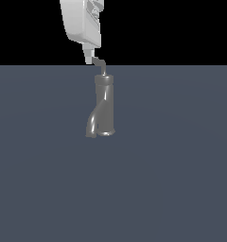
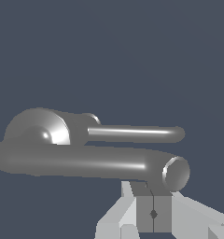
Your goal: Turn on the faucet by rotating a designated handle.
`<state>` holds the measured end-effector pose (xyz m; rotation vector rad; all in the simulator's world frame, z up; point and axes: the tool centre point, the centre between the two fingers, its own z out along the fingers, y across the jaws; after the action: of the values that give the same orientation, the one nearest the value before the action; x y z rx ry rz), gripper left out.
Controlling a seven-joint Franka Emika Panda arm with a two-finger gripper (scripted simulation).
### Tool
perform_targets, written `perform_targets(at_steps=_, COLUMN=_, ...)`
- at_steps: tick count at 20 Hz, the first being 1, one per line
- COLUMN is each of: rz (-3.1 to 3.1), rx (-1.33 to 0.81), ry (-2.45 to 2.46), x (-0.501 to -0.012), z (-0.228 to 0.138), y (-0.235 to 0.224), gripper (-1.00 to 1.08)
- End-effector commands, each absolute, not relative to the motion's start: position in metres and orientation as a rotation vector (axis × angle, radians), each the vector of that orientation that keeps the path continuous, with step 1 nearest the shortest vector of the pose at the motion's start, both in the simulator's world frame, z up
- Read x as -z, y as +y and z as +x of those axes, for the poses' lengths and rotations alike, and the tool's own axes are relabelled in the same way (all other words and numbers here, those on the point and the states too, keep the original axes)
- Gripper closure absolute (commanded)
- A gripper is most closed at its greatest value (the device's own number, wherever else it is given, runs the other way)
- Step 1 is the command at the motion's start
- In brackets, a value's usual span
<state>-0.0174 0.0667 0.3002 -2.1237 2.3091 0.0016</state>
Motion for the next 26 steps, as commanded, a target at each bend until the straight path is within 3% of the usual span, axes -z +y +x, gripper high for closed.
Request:
perform_targets(at_steps=1, rz=-2.090, rx=0.001, ry=2.344, x=-0.300, z=-0.020, y=0.033, gripper=1.08)
perform_targets(at_steps=5, rz=-2.089, rx=0.000, ry=2.346, x=-0.300, z=-0.024, y=0.013, gripper=1.08)
perform_targets(at_steps=6, rz=-2.137, rx=-0.003, ry=2.298, x=-0.300, z=-0.023, y=0.043, gripper=1.08)
perform_targets(at_steps=26, rz=-2.097, rx=0.000, ry=2.339, x=-0.300, z=0.017, y=-0.038, gripper=1.08)
